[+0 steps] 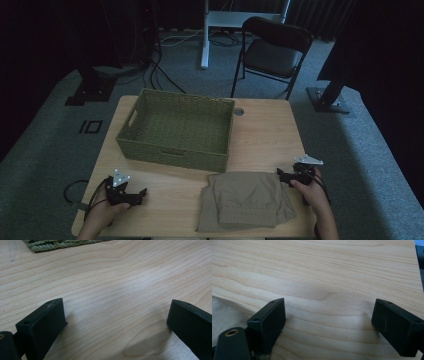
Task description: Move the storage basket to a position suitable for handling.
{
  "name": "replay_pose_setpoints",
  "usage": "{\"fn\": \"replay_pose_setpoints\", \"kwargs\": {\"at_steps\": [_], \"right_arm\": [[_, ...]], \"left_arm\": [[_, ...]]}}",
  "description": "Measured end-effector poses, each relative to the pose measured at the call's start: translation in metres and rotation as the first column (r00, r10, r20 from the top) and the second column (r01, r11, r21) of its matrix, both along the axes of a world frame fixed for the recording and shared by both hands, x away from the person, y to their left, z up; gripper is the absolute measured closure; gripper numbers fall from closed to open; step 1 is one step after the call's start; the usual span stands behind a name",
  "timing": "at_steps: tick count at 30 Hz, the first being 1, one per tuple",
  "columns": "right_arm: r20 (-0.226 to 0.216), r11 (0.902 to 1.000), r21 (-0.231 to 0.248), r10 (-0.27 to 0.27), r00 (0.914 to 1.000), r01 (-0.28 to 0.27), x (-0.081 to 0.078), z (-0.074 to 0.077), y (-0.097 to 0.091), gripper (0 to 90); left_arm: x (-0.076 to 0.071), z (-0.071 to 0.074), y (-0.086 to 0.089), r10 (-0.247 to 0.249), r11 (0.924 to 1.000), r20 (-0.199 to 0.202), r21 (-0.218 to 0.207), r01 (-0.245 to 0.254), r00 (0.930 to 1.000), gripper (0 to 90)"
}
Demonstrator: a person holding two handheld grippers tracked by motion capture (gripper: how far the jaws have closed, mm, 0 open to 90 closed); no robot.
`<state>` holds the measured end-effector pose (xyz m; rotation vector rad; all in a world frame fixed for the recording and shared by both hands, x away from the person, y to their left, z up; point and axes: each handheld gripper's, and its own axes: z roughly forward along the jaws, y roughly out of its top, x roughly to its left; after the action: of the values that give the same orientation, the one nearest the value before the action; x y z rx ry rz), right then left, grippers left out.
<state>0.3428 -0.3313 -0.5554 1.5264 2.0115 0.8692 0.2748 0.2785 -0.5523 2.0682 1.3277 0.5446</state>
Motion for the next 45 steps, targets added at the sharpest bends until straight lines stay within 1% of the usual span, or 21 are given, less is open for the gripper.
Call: {"fn": "replay_pose_setpoints", "kwargs": {"at_steps": [7,9,11,14,16,17,20,22,24,27,28,29,30,31,32,34,37,40,41,44,45], "right_arm": [[0.000,1.0000,0.000,0.000,1.0000,0.000,0.000,0.000,0.000,11.6],[0.000,1.0000,0.000,0.000,1.0000,0.000,0.000,0.000,0.000,11.6],[0.000,1.0000,-0.001,0.000,1.0000,0.000,0.000,0.000,0.000,11.6],[0.000,1.0000,-0.001,0.000,1.0000,0.000,0.000,0.000,0.000,11.6],[0.000,1.0000,0.003,-0.001,1.0000,0.001,0.000,0.000,0.000,11.6],[0.001,1.0000,0.006,-0.001,1.0000,0.001,0.001,0.000,0.000,11.6],[0.001,0.9998,0.021,0.000,1.0000,0.000,0.001,0.001,-0.001,11.6],[0.005,0.9995,0.030,-0.005,1.0000,0.005,0.002,0.003,0.000,11.6],[0.012,0.9992,0.041,-0.005,0.9999,0.004,0.003,0.007,0.001,11.6],[0.028,0.9987,0.050,0.006,0.9996,-0.007,0.005,0.015,0.004,11.6],[0.028,0.9987,0.050,0.006,0.9996,-0.007,0.005,0.015,0.004,11.6],[0.038,0.9980,0.059,0.019,0.9991,-0.021,0.006,0.022,0.009,11.6],[0.042,0.9977,0.062,0.024,0.9988,-0.026,0.006,0.025,0.010,11.6],[0.046,0.9970,0.072,0.026,0.9986,-0.029,0.007,0.029,0.013,11.6],[0.052,0.9968,0.074,0.028,0.9983,-0.032,0.008,0.031,0.015,11.6],[0.066,0.9974,0.063,0.030,0.9973,-0.034,0.009,0.037,0.019,11.6],[0.078,0.9950,0.086,0.043,0.9960,-0.050,0.011,0.045,0.026,11.6],[0.082,0.9936,0.097,0.051,0.9954,-0.058,0.011,0.049,0.030,12.5],[0.087,0.9917,0.106,0.064,0.9941,-0.073,0.012,0.053,0.035,13.3],[0.098,0.9899,0.110,0.079,0.9921,-0.089,0.012,0.059,0.041,13.3],[0.099,0.9892,0.113,0.082,0.9917,-0.093,0.012,0.062,0.043,13.3]], "left_arm": [[-0.001,0.000,0.001,-0.004,1.0000,0.002,-0.003,0.004,1.0000,2.8],[-0.001,0.000,0.003,-0.033,0.9995,0.001,-0.001,0.033,0.9995,2.8],[-0.001,0.000,0.005,-0.038,0.9992,0.002,-0.007,0.038,0.9993,2.8],[-0.001,0.000,0.008,-0.033,0.9991,0.004,-0.025,0.033,0.9995,3.5],[-0.002,0.001,0.009,-0.036,0.9991,0.004,-0.024,0.036,0.9993,6.1],[-0.001,0.002,0.012,-0.027,0.9992,0.002,-0.030,0.027,0.9996,6.1],[-0.001,0.003,0.016,-0.022,0.9994,0.003,-0.025,0.022,0.9998,6.1],[-0.001,0.005,0.018,-0.029,0.9990,0.003,-0.033,0.029,0.9996,6.1],[0.001,0.008,0.020,-0.030,0.9987,0.004,-0.042,0.030,0.9996,6.1],[0.004,0.012,0.022,-0.027,0.9991,0.011,-0.033,0.027,0.9996,6.1],[0.004,0.012,0.022,-0.027,0.9991,0.011,-0.033,0.027,0.9996,6.1],[0.007,0.015,0.024,-0.028,0.9991,0.016,-0.033,0.029,0.9995,6.1],[0.007,0.015,0.024,-0.028,0.9991,0.016,-0.033,0.029,0.9995,6.1],[0.009,0.018,0.025,-0.018,0.9991,0.020,-0.038,0.019,0.9996,6.1],[0.009,0.019,0.025,-0.019,0.9991,0.019,-0.038,0.020,0.9996,6.1],[0.010,0.021,0.026,-0.023,0.9985,0.019,-0.049,0.023,0.9996,6.1],[0.012,0.025,0.029,-0.013,0.9982,0.025,-0.058,0.014,0.9996,6.0],[0.013,0.027,0.031,-0.007,0.9980,0.028,-0.062,0.009,0.9996,6.0],[0.014,0.029,0.032,-0.009,0.9982,0.030,-0.059,0.010,0.9995,6.1],[0.014,0.034,0.033,-0.008,0.9989,0.044,-0.045,0.010,0.9990,6.1],[0.015,0.036,0.032,-0.008,0.9987,0.049,-0.050,0.011,0.9988,6.1]]}}
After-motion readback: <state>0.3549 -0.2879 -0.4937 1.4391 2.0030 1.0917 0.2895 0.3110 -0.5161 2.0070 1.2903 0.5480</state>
